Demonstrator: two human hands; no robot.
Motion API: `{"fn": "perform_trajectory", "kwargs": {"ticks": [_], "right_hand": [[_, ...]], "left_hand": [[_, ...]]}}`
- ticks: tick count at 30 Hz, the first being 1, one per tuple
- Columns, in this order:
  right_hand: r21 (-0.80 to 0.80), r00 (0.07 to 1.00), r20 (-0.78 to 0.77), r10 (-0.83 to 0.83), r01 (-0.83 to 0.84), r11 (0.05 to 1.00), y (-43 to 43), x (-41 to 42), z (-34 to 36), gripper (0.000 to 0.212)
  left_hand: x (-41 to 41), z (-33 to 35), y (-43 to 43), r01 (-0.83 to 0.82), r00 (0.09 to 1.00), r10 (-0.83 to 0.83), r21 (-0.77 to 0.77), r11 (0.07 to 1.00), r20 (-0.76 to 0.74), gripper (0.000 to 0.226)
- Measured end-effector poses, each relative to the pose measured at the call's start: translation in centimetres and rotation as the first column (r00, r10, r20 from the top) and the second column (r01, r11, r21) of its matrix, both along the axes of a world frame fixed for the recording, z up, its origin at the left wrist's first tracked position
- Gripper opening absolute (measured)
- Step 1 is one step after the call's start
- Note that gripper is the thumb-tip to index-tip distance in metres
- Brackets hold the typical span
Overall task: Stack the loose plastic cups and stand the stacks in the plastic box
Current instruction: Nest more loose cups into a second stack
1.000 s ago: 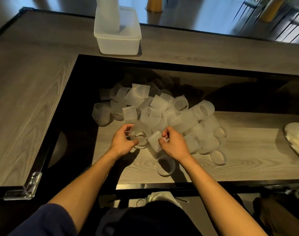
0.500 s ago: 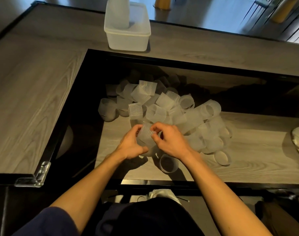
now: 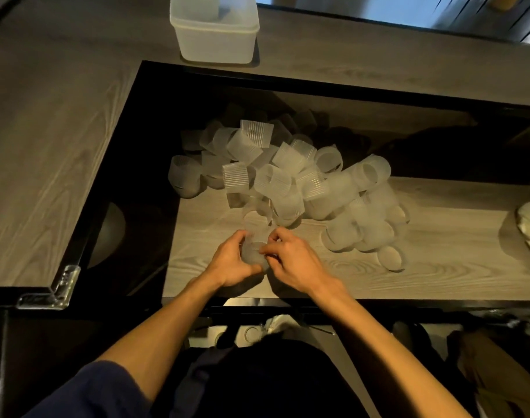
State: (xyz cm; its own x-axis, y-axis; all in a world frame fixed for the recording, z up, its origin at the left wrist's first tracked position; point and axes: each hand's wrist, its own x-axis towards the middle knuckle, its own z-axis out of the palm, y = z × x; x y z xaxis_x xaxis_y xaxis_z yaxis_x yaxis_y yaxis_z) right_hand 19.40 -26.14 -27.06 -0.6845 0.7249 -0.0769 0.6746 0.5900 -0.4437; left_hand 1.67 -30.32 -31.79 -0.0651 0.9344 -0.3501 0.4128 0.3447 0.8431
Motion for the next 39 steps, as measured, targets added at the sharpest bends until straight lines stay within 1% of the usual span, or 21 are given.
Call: {"fn": "perform_trajectory", "kwargs": {"ticks": [2,4,6,7,8,9,10,11,12,14,16,17,19,21,22,24,26,30,35,37,39], "right_hand": [[-0.057,0.999,0.049,0.019,-0.017,0.998,-0.5,0.2,-0.7,0.029],[-0.091,1.0,0.019,-0.021,0.023,0.996,-1.0,0.6,-1.4,0.033],[-0.07,0.982,-0.066,-0.175,0.17,0.983,-1.0,1.3,-1.9,0.038],[-0.048,0.965,-0.062,-0.253,0.251,0.967,-1.0,1.8,-2.1,0.045],[-0.039,0.951,0.004,-0.311,0.311,0.95,-0.8,2.3,-2.1,0.059],[-0.055,0.935,0.123,-0.334,0.342,0.938,-0.7,2.7,-2.2,0.079],[-0.087,0.912,0.262,-0.316,0.348,0.933,-0.7,3.0,-2.2,0.097],[-0.121,0.889,0.367,-0.275,0.338,0.933,-0.8,3.1,-2.4,0.108],[-0.151,0.875,0.423,-0.236,0.325,0.934,-1.1,3.1,-2.6,0.113],[-0.169,0.88,0.427,-0.206,0.302,0.938,-1.4,3.2,-3.6,0.105],[-0.154,0.908,0.347,-0.235,0.302,0.941,-1.2,3.2,-4.0,0.091],[-0.138,0.92,0.281,-0.273,0.32,0.937,-1.1,3.0,-3.9,0.086],[-0.105,0.925,0.1,-0.366,0.376,0.921,-0.8,2.4,-3.2,0.081],[-0.13,0.898,-0.116,-0.424,0.409,0.903,-0.5,1.7,-2.0,0.081],[-0.16,0.884,-0.194,-0.425,0.398,0.903,-0.4,1.3,-1.5,0.081],[-0.194,0.888,-0.259,-0.381,0.338,0.921,0.0,0.7,-1.2,0.081],[-0.215,0.919,-0.241,-0.313,0.264,0.94,0.2,0.2,-1.6,0.084],[-0.216,0.976,-0.144,-0.165,0.132,0.968,0.3,-0.5,-3.1,0.086],[-0.2,0.994,-0.048,-0.102,0.09,0.976,0.6,-0.8,-4.1,0.091],[-0.169,0.998,0.015,-0.067,0.069,0.983,0.6,-0.7,-4.3,0.092],[-0.15,0.991,0.103,-0.082,0.097,0.984,0.6,-0.6,-4.3,0.095]], "left_hand": [[0.1,-0.2,0.1,0.019,0.999,-0.019,-0.006,1.0,-0.027,0.089],[0.1,-0.4,0.3,0.03,0.997,-0.031,-0.015,0.999,-0.068,0.087],[0.1,-0.7,0.3,0.026,0.994,-0.029,-0.028,0.999,-0.103,0.085],[0.0,-0.9,0.3,0.022,0.993,-0.025,-0.034,0.999,-0.111,0.086],[-0.1,-1.1,0.2,0.02,0.993,-0.025,-0.043,0.999,-0.119,0.086],[-0.1,-1.2,0.1,0.025,0.992,-0.031,-0.051,0.998,-0.124,0.087],[-0.1,-1.3,0.0,0.03,0.991,-0.038,-0.061,0.998,-0.126,0.087],[-0.1,-1.4,-0.1,0.037,0.99,-0.045,-0.068,0.997,-0.13,0.087],[-0.1,-1.4,-0.2,0.043,0.99,-0.052,-0.072,0.996,-0.131,0.087],[0.0,-1.5,-0.3,0.052,0.989,-0.062,-0.077,0.996,-0.131,0.087],[-0.1,-1.6,-0.3,0.056,0.988,-0.066,-0.074,0.996,-0.141,0.088],[-0.2,-1.7,-0.4,0.06,0.986,-0.071,-0.073,0.996,-0.153,0.089],[-0.4,-1.8,-0.3,0.076,0.98,-0.089,-0.077,0.994,-0.18,0.091],[-0.6,-1.8,-0.2,0.094,0.974,-0.107,-0.075,0.993,-0.2,0.09],[-0.6,-1.8,-0.2,0.102,0.972,-0.116,-0.074,0.992,-0.206,0.089],[-0.6,-1.6,-0.1,0.113,0.969,-0.125,-0.067,0.991,-0.213,0.087],[-0.6,-1.4,0.0,0.119,0.969,-0.129,-0.056,0.991,-0.211,0.086],[-0.8,-1.5,0.3,0.173,0.957,-0.178,-0.042,0.984,-0.227,0.086],[-0.8,-1.5,0.5,0.196,0.956,-0.2,-0.043,0.98,-0.213,0.088],[-0.8,-1.6,0.7,0.218,0.951,-0.227,-0.063,0.974,-0.208,0.094],[-1.0,-1.4,1.1,0.224,0.937,-0.242,-0.1,0.969,-0.251,0.095]]}}
